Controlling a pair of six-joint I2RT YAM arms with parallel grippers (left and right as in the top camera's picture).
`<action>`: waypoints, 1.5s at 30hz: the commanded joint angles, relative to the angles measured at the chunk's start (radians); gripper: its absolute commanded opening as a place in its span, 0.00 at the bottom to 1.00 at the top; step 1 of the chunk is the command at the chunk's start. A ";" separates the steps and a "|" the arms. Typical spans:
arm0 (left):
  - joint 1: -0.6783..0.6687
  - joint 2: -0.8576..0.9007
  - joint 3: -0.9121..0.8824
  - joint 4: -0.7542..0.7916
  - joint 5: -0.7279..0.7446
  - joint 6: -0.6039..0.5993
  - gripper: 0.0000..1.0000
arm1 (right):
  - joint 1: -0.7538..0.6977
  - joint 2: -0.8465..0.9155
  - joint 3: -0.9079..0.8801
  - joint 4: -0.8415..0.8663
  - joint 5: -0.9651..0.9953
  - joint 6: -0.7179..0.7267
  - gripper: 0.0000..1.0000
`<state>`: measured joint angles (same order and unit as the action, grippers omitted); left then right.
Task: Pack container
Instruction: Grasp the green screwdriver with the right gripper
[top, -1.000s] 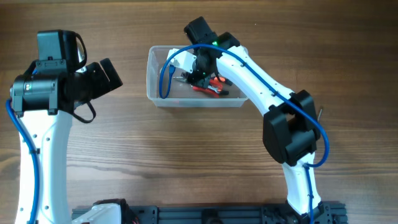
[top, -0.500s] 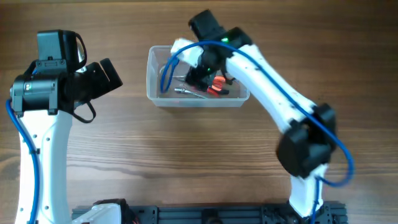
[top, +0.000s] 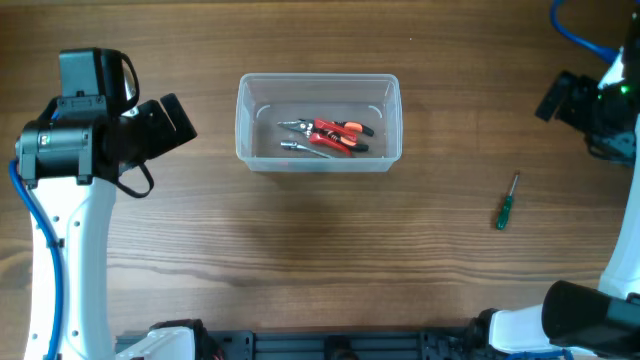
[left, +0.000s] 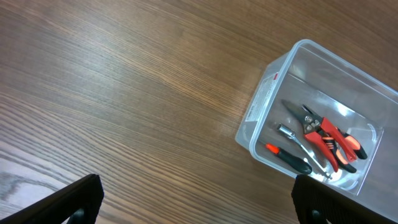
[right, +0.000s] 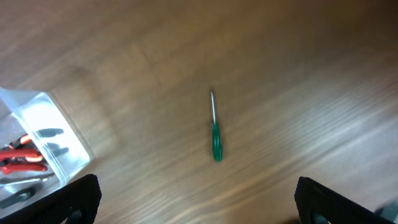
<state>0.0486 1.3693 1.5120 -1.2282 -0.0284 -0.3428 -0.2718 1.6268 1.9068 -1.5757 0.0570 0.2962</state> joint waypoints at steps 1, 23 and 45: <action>0.006 0.002 -0.001 0.000 0.009 -0.005 1.00 | -0.045 -0.011 -0.085 0.009 -0.088 0.044 1.00; 0.006 0.002 -0.001 -0.004 0.009 -0.006 1.00 | -0.050 -0.013 -1.096 1.003 -0.073 0.044 1.00; 0.006 0.002 -0.001 -0.011 0.009 -0.005 1.00 | -0.049 -0.012 -1.244 1.088 -0.081 0.048 0.44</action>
<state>0.0486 1.3693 1.5120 -1.2358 -0.0284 -0.3428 -0.3218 1.5696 0.7147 -0.4541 0.0383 0.3256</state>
